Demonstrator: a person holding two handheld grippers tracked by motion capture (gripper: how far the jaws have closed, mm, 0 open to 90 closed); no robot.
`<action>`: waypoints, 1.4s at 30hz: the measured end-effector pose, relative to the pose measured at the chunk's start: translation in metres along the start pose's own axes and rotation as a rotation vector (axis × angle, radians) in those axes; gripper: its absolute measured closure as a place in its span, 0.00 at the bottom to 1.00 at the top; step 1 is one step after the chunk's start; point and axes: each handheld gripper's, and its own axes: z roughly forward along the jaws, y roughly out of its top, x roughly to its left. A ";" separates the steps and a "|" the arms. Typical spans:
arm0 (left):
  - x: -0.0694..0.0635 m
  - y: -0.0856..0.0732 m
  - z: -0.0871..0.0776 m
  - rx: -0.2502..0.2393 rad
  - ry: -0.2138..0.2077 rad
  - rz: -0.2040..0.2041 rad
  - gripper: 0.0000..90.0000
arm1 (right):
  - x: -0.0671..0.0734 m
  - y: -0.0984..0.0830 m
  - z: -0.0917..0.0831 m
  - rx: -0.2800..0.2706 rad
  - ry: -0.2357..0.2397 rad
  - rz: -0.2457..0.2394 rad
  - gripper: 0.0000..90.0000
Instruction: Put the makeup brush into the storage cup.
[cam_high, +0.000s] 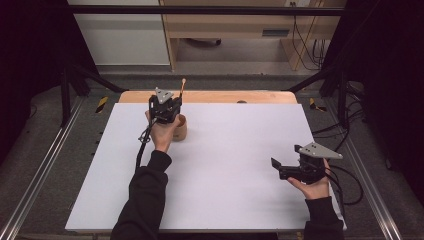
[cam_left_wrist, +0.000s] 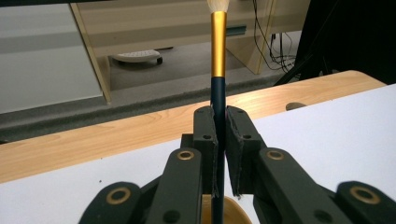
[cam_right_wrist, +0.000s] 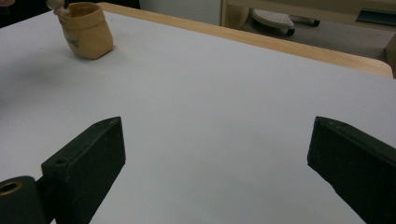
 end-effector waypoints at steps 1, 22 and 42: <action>0.000 -0.001 0.001 0.003 0.001 -0.001 0.92 | 0.000 0.000 0.000 -0.001 0.000 0.001 0.05; -0.002 -0.021 0.011 0.036 0.001 -0.003 0.92 | 0.001 0.000 0.000 -0.001 0.004 0.003 0.05; -0.003 -0.038 0.009 0.089 0.002 0.011 0.92 | 0.001 0.000 -0.001 -0.003 0.003 0.001 0.05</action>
